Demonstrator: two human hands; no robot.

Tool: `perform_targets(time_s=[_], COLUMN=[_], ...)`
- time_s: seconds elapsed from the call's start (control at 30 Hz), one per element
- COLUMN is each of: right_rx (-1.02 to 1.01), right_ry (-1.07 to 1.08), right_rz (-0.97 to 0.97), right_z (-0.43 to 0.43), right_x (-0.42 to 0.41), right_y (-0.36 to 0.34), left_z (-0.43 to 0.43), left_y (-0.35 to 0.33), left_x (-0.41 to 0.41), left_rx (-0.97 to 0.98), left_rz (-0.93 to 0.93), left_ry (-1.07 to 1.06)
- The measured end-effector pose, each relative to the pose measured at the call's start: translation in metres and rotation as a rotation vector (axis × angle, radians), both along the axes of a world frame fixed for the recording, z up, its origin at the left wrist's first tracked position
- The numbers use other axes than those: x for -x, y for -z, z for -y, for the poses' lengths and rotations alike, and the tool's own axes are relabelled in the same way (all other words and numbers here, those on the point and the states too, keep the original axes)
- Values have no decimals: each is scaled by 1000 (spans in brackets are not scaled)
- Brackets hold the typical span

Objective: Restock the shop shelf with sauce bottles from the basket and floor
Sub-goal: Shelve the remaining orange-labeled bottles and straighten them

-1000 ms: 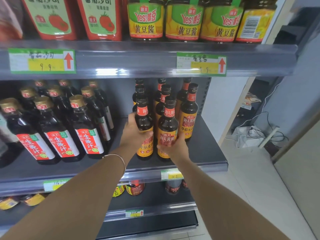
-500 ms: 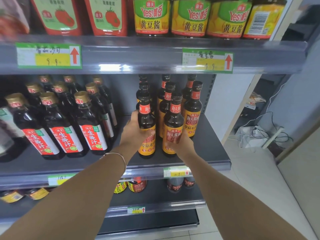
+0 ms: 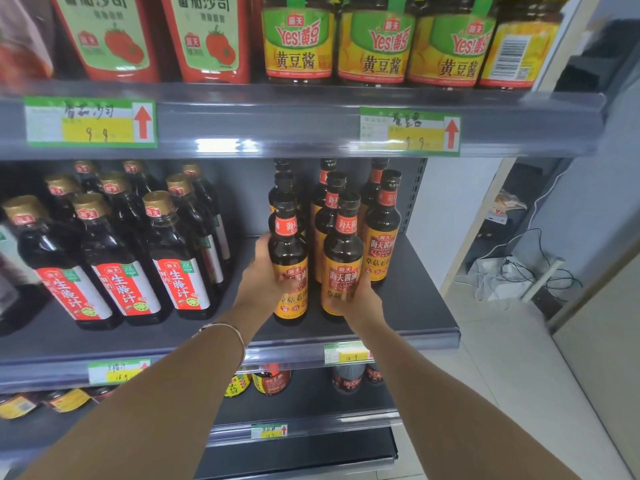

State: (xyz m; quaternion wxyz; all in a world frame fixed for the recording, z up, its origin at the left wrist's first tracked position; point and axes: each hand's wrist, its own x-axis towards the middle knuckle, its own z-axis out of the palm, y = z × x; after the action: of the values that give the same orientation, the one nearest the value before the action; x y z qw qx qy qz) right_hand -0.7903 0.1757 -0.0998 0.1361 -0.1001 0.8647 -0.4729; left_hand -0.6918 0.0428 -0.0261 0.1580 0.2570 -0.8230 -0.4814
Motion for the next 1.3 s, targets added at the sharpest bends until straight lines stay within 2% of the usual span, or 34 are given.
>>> perform_targets(time_s=[0.63, 1.0, 1.3], right_rx=[-63, -9, -17], right_ry=[-40, 62, 38], right_rz=[33, -78, -78], right_z=[-4, 4, 4], right_x=[0, -3, 0], right_y=[-8, -21, -21], left_z=[-2, 3, 8], left_y=[-9, -16, -19], left_x=[-6, -3, -3], left_rx=[34, 185, 168], left_rz=[-6, -48, -54], left_ry=[45, 27, 87])
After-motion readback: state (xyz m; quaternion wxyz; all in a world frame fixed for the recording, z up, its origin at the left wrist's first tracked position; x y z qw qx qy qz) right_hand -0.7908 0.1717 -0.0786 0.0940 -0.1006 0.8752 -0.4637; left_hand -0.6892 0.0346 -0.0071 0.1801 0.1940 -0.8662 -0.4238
